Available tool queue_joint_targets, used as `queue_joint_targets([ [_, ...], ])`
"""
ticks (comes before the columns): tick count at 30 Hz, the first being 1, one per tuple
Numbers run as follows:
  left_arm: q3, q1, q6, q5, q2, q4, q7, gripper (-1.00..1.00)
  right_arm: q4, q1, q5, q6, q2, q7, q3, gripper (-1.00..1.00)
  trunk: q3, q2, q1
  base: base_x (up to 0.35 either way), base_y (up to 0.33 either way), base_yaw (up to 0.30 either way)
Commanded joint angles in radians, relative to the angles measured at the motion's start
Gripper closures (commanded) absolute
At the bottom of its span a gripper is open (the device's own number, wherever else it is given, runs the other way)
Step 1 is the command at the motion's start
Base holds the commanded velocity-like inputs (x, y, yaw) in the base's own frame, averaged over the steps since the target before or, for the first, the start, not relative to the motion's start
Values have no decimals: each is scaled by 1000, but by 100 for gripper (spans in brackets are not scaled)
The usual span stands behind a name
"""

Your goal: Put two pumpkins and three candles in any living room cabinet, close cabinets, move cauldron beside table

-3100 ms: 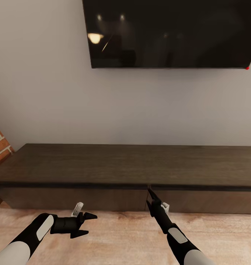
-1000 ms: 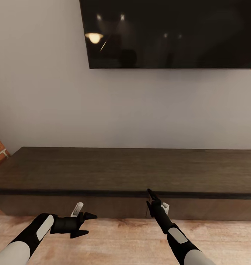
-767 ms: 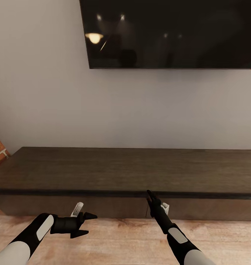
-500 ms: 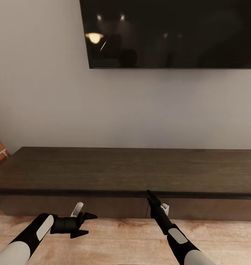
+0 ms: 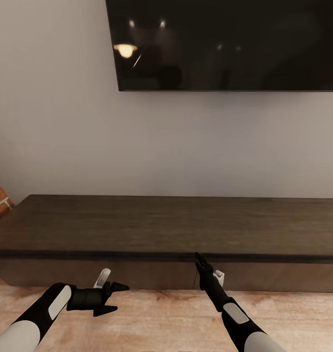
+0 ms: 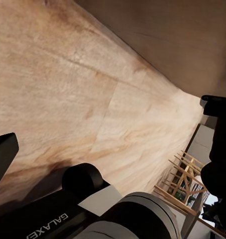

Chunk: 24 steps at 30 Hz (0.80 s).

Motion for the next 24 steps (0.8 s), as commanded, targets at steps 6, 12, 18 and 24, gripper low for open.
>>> queue_joint_targets([
  [6, 0, 1, 0, 0, 0, 0, 0, -100, -2, -1, -10, 7, 0, 29, 2, 100, 0, 0, 0, -15, 0, 0],
  [12, 0, 1, 0, 0, 0, 0, 0, -100, -2, -1, -10, 7, 0, 28, 2, 100, 0, 0, 0, -20, 0, 0],
  [18, -1, 0, 0, 0, 0, 0, 0, -100, -2, -1, -10, 7, 0, 28, 2, 100, 0, 0, 0, -47, 0, 0],
  [24, 0, 0, 0, 0, 0, 0, 0, -100, -2, -1, -10, 7, 0, 29, 2, 100, 0, 0, 0, -2, 0, 0],
])
